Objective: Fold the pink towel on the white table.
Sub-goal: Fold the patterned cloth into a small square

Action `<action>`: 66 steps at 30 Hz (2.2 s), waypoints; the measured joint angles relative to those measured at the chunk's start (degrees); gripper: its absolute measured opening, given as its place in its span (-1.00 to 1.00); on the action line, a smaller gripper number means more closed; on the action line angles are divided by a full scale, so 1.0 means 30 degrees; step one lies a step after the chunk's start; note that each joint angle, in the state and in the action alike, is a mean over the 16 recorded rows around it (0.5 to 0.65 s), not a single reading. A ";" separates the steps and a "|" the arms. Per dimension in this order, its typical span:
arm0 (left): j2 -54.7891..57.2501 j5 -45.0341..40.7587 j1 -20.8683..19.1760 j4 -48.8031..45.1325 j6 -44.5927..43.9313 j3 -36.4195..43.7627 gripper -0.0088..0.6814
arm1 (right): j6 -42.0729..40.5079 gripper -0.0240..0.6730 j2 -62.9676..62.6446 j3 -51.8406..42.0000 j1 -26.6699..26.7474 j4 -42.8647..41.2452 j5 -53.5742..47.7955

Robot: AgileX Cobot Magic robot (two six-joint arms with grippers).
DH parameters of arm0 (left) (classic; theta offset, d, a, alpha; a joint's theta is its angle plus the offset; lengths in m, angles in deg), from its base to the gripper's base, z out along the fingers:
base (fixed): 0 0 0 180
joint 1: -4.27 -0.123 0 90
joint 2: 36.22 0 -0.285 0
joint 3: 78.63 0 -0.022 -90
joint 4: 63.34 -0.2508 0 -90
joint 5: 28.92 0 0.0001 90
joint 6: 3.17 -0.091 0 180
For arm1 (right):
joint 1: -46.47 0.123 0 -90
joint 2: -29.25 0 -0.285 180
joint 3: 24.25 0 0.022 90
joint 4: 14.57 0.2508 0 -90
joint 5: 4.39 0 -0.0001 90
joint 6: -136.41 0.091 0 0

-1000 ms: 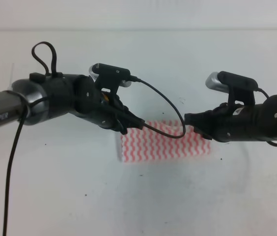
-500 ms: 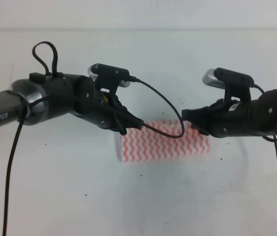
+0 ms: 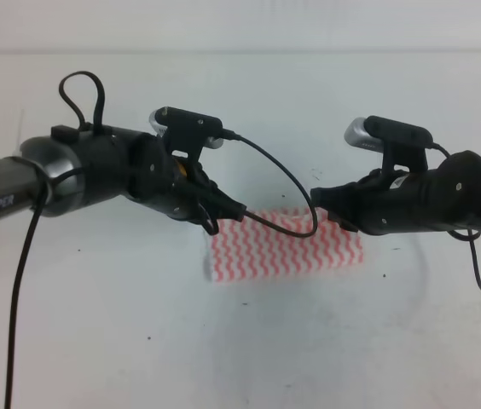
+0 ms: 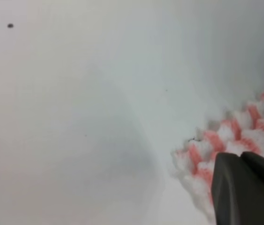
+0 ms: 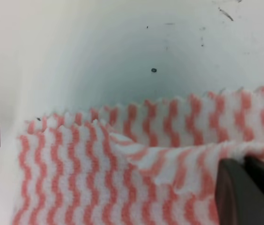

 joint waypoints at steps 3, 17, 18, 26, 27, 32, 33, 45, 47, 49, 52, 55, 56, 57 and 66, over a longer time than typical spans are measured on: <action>0.0000 0.0112 0.0000 -0.0064 0.0091 0.0000 -0.99 | -0.0001 -0.98 0.0014 0.0008 0.0000 -0.0026 0.0072; 0.0146 0.0517 0.0332 0.3598 -0.2984 0.0002 -0.99 | 0.0003 -0.98 0.0014 0.0008 0.0000 -0.0096 0.0322; 0.0214 0.0520 0.0382 0.4066 -0.3416 0.0002 -0.99 | 0.0009 -0.98 0.0014 0.0008 0.0000 -0.0097 0.0344; 0.1058 0.0626 0.0747 0.7222 -0.6617 0.0013 -0.99 | 0.0043 -0.98 0.0014 0.0009 0.0000 -0.0103 0.0563; 0.1168 0.0661 0.0779 0.7470 -0.6873 0.0015 -0.99 | 0.0047 -0.98 0.0014 0.0009 0.0000 -0.0103 0.0572; 0.1639 0.0805 0.0792 0.7836 -0.7299 0.0023 -0.99 | 0.0066 -0.97 0.0014 0.0009 0.0000 -0.0103 0.0571; 0.1706 0.0838 0.0792 0.7855 -0.7329 0.0020 -0.99 | 0.0068 -0.95 0.0014 0.0009 0.0000 -0.0103 0.0569; 0.1928 0.0969 0.0794 0.7847 -0.7420 0.0026 -0.99 | 0.0096 -0.54 0.0014 0.0008 -0.0007 -0.0082 0.1128; 0.1934 0.0969 0.0794 0.7830 -0.7427 0.0023 -0.99 | 0.0099 -0.46 0.0014 0.0008 -0.0013 -0.0094 0.1360; 0.1931 0.0966 0.0794 0.7809 -0.7456 0.0026 -0.99 | 0.0101 -0.40 0.0014 0.0008 -0.0018 -0.0107 0.1611; 0.1869 0.1014 0.0794 0.7787 -0.7489 0.0019 -0.99 | 0.0104 -0.32 0.0014 0.0008 -0.0026 -0.0133 0.1977; 0.1672 0.1075 0.0794 0.7756 -0.7525 0.0014 -0.99 | 0.0097 -0.30 0.0014 0.0008 -0.0035 -0.0173 0.2227; 0.1585 0.1099 0.0794 0.7748 -0.7536 0.0011 -0.99 | 0.0095 -0.30 0.0014 0.0008 -0.0037 -0.0188 0.2267; 0.1443 0.1124 0.0794 0.7734 -0.7546 0.0009 -0.99 | 0.0093 -0.31 0.0014 0.0008 -0.0040 -0.0204 0.2291; -0.0325 0.0588 0.0778 0.7538 -0.7662 0.0054 -0.99 | 0.0084 -0.54 0.0014 0.0008 -0.0044 -0.0460 0.1281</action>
